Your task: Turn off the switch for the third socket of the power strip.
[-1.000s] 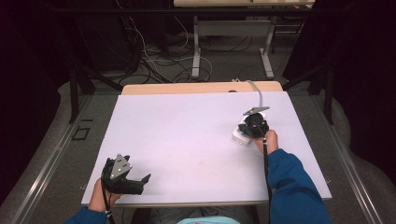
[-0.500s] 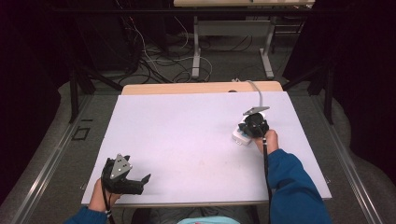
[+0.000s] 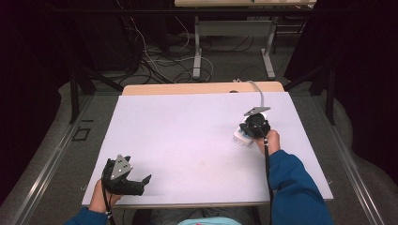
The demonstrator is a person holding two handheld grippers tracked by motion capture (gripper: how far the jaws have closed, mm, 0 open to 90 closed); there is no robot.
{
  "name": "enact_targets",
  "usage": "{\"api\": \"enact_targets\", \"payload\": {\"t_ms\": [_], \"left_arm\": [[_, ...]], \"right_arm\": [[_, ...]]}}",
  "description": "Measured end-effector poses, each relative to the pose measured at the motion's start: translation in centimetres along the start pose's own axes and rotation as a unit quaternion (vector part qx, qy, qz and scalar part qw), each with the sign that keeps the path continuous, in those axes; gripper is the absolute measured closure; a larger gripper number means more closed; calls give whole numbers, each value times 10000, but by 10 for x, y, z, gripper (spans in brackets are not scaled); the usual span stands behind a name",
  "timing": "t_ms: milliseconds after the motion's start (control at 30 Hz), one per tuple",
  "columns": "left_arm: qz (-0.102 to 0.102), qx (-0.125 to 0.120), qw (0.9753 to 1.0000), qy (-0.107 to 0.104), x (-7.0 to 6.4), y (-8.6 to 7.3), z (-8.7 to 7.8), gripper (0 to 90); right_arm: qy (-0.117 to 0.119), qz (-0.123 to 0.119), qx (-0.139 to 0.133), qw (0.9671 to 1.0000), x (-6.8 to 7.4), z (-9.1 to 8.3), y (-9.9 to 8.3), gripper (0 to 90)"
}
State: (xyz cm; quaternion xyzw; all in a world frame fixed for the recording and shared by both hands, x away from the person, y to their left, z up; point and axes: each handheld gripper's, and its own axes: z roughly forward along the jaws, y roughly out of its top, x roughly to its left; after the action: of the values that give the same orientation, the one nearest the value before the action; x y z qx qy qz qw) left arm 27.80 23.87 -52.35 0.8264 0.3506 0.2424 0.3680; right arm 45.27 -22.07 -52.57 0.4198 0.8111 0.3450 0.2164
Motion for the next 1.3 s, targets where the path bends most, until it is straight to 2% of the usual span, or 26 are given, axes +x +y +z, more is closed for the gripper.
{"api": "enact_targets", "payload": {"t_ms": [233,333,433,533,567,600,700,833,867,1033,1167,1233,1267,1300], "left_arm": [[11,6,10000,1,0,0,-1,6],[6,5,10000,7,0,0,-1,6],[-58,4,10000,-18,0,-1,-2,5],[-20,-7,10000,34,0,-1,-1,5],[-20,7,10000,18,0,-1,-2,5],[-56,6,10000,-29,0,-1,-2,5],[-20,-13,10000,33,0,-1,-1,5],[-18,-11,10000,34,0,-1,-1,5],[-75,-3,10000,-15,0,-1,-1,5],[-50,-3,10000,0,0,-1,-2,5],[-73,-1,10000,-14,0,-1,-2,5],[-76,0,10000,-19,0,-1,-2,5],[-31,-2,10000,3,0,-1,-2,5],[-78,1,10000,-15,0,-1,-2,5]], "right_arm": [[71,-90,-118,9999,1,-7,2,799],[147,-79,-115,9998,3,-10,3,702],[181,-128,-157,9996,4,-15,4,562],[304,-128,-141,9994,7,-19,4,427],[333,-86,-130,9993,8,-21,4,357],[362,-128,-142,9992,8,-23,4,329],[470,-142,-230,9985,10,-29,3,238],[569,-90,-344,9977,12,-40,0,168],[589,-113,-354,9976,12,-42,-1,164],[670,-83,-399,9969,14,-51,-5,137],[699,-115,-363,9968,15,-57,-9,90],[738,-47,-364,9966,17,-60,-11,76],[739,-113,-361,9965,18,-61,-13,68],[757,-69,-365,9964,19,-62,-13,57]]}}
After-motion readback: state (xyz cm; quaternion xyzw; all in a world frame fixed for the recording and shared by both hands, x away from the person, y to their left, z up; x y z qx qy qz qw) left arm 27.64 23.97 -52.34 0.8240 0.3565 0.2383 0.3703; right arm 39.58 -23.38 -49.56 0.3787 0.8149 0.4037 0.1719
